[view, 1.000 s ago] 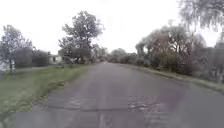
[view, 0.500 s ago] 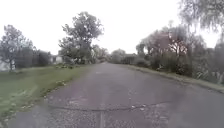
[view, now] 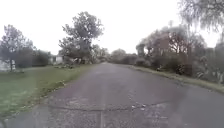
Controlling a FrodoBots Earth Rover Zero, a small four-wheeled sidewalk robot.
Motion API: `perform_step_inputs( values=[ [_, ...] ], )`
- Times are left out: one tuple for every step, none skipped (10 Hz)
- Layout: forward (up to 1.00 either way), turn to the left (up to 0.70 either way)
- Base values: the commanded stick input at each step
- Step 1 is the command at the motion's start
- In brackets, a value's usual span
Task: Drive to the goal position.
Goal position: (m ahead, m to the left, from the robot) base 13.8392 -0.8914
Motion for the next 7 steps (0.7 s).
perform_step_inputs(
  values=[
    [0.7, 0.0],
    [0.7, 0.0],
    [0.7, 0.0],
    [0.7, 0.0],
    [0.7, 0.0],
    [0.7, 0.0],
    [0.7, 0.14]
  ],
)
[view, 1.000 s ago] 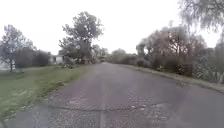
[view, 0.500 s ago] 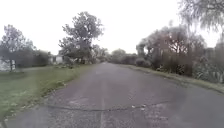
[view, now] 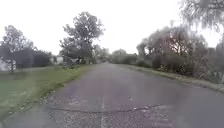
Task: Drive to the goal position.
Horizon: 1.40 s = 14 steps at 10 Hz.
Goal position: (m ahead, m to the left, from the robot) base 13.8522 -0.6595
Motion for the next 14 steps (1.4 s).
perform_step_inputs(
  values=[
    [0.7, 0.14],
    [0.7, 0.14],
    [0.7, 0.01],
    [0.7, 0.0],
    [0.7, 0.0],
    [0.7, 0.03],
    [0.7, 0.08],
    [0.7, 0.13],
    [0.7, 0.1],
    [0.7, 0.06],
    [0.7, 0.01],
    [0.7, 0.0],
    [0.7, 0.0],
    [0.7, 0.0]
  ],
)
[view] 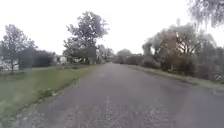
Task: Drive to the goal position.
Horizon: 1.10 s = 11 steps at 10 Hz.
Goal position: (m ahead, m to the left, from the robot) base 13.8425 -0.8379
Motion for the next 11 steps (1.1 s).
perform_step_inputs(
  values=[
    [0.7, 0.0],
    [0.7, 0.0],
    [0.7, 0.0],
    [0.7, -0.03],
    [0.7, -0.08],
    [0.7, -0.13],
    [0.7, -0.14],
    [0.7, -0.14],
    [0.7, -0.14],
    [0.7, -0.14],
    [0.7, -0.14]
  ],
)
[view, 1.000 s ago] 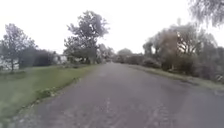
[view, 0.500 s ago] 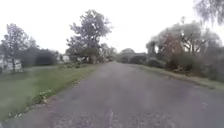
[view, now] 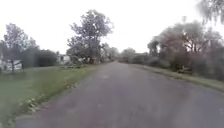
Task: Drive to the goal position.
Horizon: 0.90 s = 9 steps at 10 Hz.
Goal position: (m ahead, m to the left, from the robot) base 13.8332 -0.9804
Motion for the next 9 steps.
perform_step_inputs(
  values=[
    [0.7, -0.14],
    [0.7, -0.14],
    [0.7, -0.14],
    [0.7, -0.14],
    [0.7, -0.14],
    [0.7, -0.14],
    [0.7, -0.14],
    [0.7, -0.14],
    [0.7, -0.14]
  ],
)
